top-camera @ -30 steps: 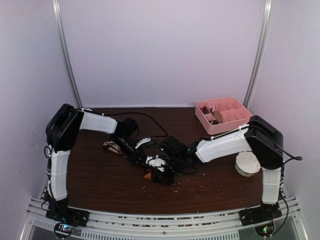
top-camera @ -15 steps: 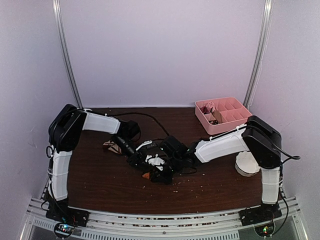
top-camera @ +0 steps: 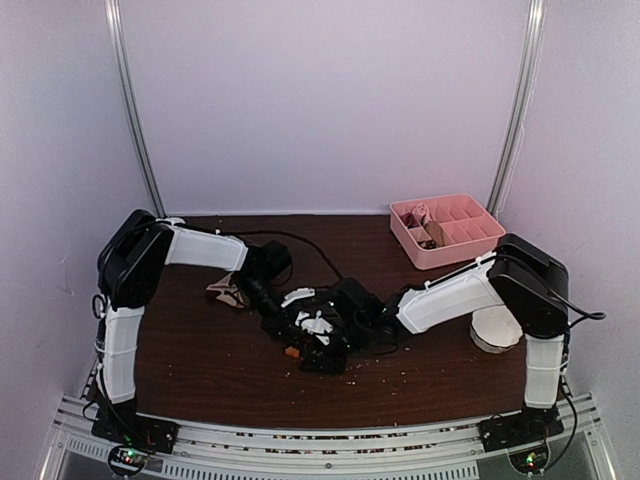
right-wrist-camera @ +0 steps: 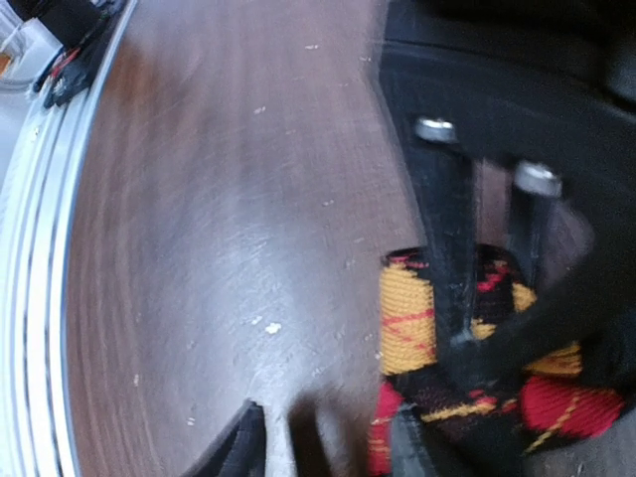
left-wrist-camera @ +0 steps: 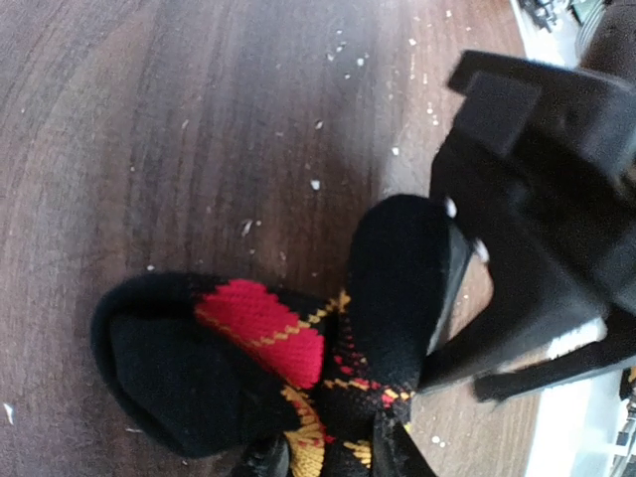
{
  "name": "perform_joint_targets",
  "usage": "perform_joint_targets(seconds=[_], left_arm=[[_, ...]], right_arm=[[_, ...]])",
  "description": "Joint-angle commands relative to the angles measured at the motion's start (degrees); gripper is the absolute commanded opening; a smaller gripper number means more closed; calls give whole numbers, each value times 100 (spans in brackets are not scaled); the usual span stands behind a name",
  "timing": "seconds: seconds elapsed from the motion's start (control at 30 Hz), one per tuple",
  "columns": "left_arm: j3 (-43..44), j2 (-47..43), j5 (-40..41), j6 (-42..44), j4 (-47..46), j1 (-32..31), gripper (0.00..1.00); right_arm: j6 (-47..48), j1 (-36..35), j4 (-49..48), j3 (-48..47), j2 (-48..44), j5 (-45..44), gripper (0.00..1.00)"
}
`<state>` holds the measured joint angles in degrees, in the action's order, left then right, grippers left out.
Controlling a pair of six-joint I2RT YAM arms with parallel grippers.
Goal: Roll the socks
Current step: Roll the sock at the center of the board.
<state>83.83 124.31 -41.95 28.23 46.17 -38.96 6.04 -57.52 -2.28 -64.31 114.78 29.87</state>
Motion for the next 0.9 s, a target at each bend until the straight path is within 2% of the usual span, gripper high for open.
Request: perform_joint_targets(seconds=[0.0, 0.07, 0.1, 0.13, 0.23, 0.37, 0.47, 0.6, 0.63, 0.7, 0.73, 0.8, 0.87], left_arm=[[-155, 331, 1749, -188, -380, -236, 25], [-134, 358, 1868, -202, -363, -296, 25], [-96, 383, 1886, -200, -326, -316, 25], [-57, 417, 1888, -198, -283, -322, 25], [41, 484, 1670, -127, -98, -323, 24], [226, 598, 1443, -4, 177, -323, 21], [389, 738, 1291, 122, 410, -315, 18], [572, 889, 955, 372, 747, -314, 14], [595, 896, 876, 421, 806, -314, 14], [607, 911, 720, 517, 915, -314, 14], [630, 918, 645, 570, 979, -314, 13], [694, 974, 478, 681, 1145, -314, 13], [781, 1048, 331, 786, 1344, -314, 13]], right_arm=[[-291, 74, -429, 549, -311, -509, 55], [-334, 90, -596, 765, -535, -668, 69], [-343, 96, -756, 936, -672, -786, 87], [-320, 96, -948, 1139, -849, -944, 99], [-242, 99, -1524, 1781, -1399, -1762, 100], [-206, 79, -2768, 2838, -2295, -3436, 100], [-575, 74, -3320, 3023, -2373, -4575, 99], [-166, 93, -3571, 3098, -2306, -3615, 100], [147, 85, -3213, 2903, -2246, -3208, 98], [756, 76, -2642, 2568, -2137, -2562, 85], [1036, 74, -2464, 2505, -2105, -2203, 84], [1511, 46, -2602, 2622, -2123, -1427, 83], [2204, -107, -2950, 2878, -2137, -1047, 84]])
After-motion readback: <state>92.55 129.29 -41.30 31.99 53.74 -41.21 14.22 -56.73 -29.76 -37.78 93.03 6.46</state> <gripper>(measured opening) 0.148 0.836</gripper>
